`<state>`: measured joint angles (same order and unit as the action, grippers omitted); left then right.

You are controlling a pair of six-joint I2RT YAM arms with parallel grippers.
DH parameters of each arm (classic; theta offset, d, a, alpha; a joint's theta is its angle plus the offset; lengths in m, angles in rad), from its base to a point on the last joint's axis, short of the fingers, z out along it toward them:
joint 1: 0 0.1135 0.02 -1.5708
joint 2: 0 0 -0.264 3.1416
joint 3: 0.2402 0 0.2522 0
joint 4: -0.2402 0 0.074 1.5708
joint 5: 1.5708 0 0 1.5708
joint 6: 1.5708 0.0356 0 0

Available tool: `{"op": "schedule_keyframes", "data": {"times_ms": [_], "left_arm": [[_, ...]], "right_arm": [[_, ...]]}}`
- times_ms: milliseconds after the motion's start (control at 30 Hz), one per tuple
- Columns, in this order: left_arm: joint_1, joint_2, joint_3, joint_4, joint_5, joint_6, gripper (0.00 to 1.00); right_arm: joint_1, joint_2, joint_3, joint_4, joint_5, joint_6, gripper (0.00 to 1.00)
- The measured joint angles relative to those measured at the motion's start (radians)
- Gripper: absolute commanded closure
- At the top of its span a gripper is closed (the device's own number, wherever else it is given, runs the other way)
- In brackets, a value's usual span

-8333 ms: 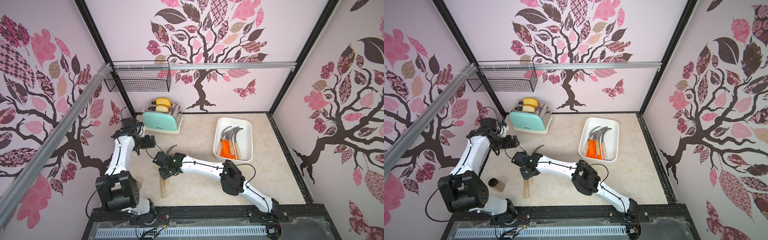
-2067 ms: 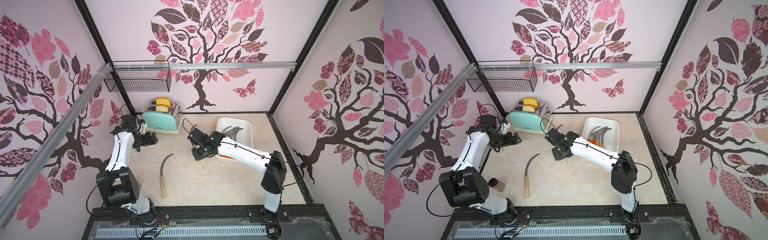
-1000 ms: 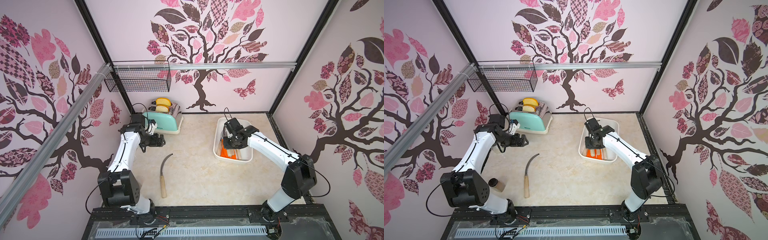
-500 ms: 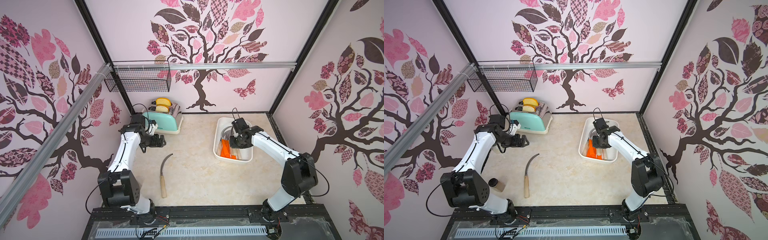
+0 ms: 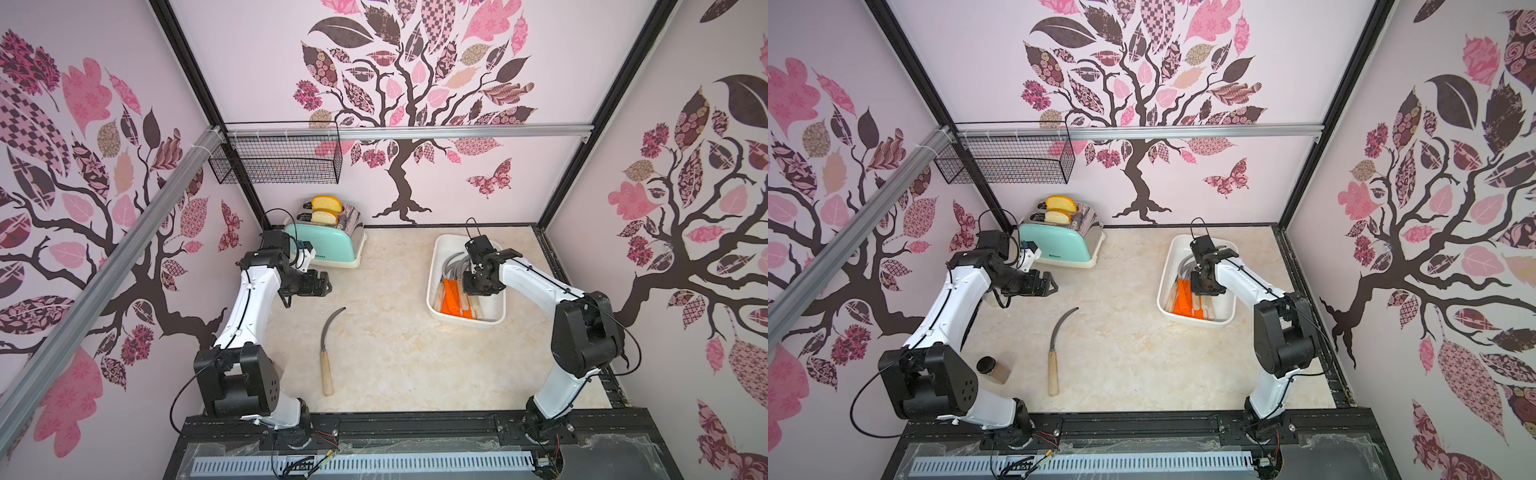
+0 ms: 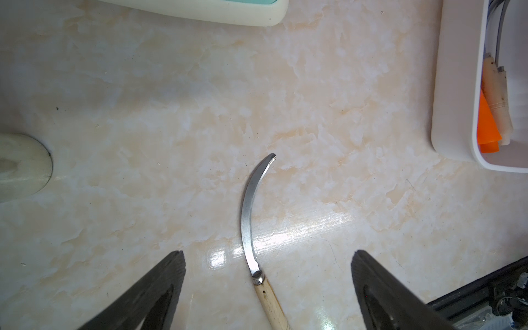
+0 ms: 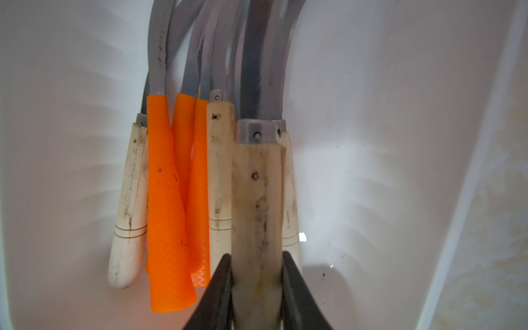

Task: Put small sickles into storage boxes
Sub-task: Place the sickle in the storage box.

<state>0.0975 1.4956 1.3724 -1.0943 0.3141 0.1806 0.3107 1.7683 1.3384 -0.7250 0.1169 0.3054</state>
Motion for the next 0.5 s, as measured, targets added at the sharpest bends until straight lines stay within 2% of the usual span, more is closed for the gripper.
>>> {"op": "schedule_keyframes", "data": {"times_ms": [500], "left_arm": [[0.0,-0.027,-0.047,-0.01,-0.031,0.003,0.05]], "right_arm": [[-0.006,0.064,-0.009,0.032,0.012,-0.015,0.92]]}}
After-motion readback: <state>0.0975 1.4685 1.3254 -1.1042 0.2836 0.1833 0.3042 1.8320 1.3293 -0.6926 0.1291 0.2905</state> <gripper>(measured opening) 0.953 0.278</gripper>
